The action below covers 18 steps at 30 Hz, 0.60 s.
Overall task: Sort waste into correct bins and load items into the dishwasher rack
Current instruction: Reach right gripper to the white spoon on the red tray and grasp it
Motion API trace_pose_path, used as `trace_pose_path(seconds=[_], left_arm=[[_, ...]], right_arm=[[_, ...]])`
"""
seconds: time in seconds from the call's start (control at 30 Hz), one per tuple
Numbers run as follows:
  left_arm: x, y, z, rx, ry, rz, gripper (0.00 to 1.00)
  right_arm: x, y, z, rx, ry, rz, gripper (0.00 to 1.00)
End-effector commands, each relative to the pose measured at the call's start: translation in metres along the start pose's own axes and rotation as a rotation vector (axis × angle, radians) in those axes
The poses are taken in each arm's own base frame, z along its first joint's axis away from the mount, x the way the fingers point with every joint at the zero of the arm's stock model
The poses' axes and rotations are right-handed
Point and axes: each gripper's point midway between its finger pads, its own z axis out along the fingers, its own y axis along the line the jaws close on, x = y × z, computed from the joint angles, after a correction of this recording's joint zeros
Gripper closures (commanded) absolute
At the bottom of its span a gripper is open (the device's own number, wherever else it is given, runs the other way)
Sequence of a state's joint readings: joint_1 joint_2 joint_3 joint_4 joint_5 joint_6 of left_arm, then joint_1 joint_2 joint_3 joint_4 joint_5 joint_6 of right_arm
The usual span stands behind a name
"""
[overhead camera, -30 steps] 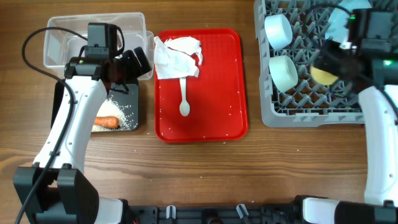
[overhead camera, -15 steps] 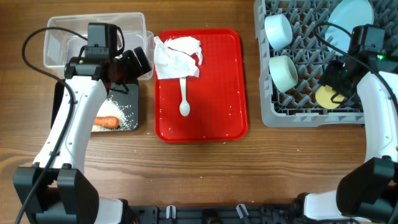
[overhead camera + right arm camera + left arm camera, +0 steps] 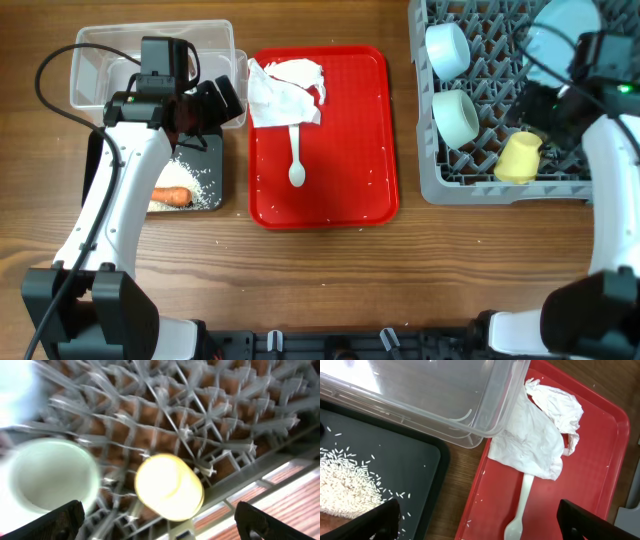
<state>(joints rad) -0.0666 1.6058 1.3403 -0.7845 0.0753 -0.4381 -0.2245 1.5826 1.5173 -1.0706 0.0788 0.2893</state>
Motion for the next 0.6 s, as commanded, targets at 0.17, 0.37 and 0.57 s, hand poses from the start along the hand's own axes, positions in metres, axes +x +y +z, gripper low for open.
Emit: trace_pose_path(seconds=[0.17, 0.37, 0.57], left_arm=[[-0.003, -0.001, -0.001, -0.005, -0.009, 0.015, 0.0], [-0.001, -0.01, -0.001, 0.042, 0.005, 0.017, 0.0], [-0.005, 0.042, -0.005, -0.111, 0.01, -0.16, 0.0]], right_arm=[[0.039, 0.172, -0.083, -0.516, -0.063, -0.419, 0.0], [0.124, 0.265, -0.025, -0.543, 0.184, -0.487, 0.0], [0.216, 0.327, 0.033, -0.515, 0.337, -0.587, 0.0]])
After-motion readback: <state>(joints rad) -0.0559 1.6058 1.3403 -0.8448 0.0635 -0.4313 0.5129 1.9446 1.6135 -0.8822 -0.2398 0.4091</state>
